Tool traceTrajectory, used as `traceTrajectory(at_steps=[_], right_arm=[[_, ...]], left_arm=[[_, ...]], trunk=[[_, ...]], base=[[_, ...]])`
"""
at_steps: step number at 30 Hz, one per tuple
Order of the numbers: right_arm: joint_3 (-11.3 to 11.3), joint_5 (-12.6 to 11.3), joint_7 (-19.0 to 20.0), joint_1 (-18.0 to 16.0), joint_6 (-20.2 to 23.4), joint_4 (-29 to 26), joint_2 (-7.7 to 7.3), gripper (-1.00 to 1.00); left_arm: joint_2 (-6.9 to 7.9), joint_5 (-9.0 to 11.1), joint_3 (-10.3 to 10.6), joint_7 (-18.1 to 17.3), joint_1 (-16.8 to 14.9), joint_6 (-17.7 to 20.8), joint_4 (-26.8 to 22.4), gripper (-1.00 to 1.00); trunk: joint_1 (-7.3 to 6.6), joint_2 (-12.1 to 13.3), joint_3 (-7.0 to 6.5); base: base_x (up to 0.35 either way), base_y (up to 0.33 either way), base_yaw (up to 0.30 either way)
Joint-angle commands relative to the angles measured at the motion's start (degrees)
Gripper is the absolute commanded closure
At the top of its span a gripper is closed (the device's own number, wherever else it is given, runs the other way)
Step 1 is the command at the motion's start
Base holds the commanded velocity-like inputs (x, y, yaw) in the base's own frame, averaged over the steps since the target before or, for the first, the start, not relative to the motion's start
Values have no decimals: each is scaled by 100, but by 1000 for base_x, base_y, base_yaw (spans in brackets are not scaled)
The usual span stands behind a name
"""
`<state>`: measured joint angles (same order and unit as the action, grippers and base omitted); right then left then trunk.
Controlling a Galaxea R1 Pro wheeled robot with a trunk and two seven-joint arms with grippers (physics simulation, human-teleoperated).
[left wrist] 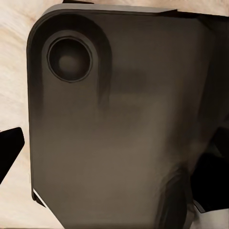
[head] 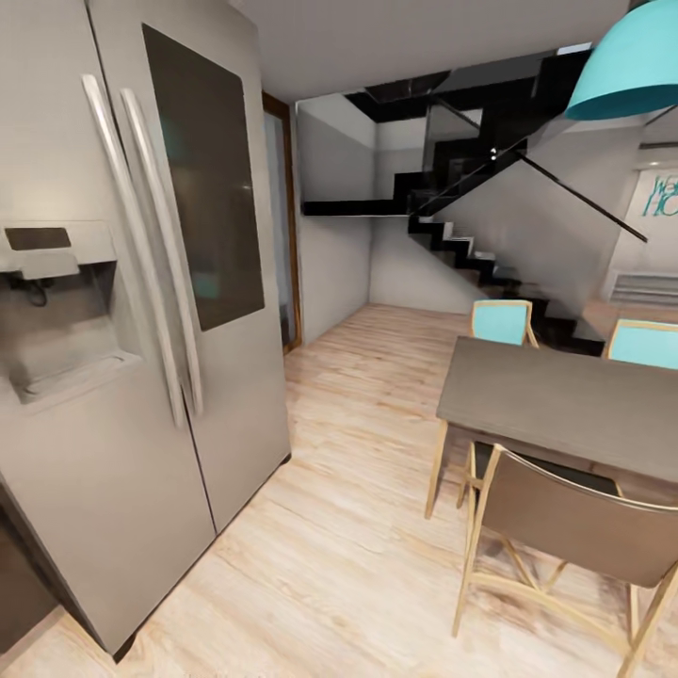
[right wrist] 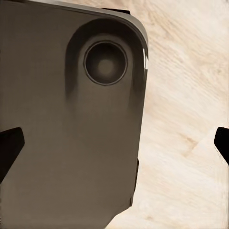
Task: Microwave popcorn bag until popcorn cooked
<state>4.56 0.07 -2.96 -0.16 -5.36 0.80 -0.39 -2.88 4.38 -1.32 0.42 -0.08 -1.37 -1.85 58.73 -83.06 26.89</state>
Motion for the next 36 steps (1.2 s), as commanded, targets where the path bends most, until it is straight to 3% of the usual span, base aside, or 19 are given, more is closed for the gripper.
traceTrajectory(at_steps=[1, 36], right_arm=[[45, 3, -21, -2, -23, 10, 2, -100], [53, 10, -21, -2, -18, 8, 4, -100]], left_arm=[[-2, 46, -9, 5, -1, -13, 0, -100], [-2, 46, -9, 6, -1, -13, 0, -100]], trunk=[[0, -2, 4], [0, -2, 4]], base=[[0, 0, 300], [0, 0, 300]])
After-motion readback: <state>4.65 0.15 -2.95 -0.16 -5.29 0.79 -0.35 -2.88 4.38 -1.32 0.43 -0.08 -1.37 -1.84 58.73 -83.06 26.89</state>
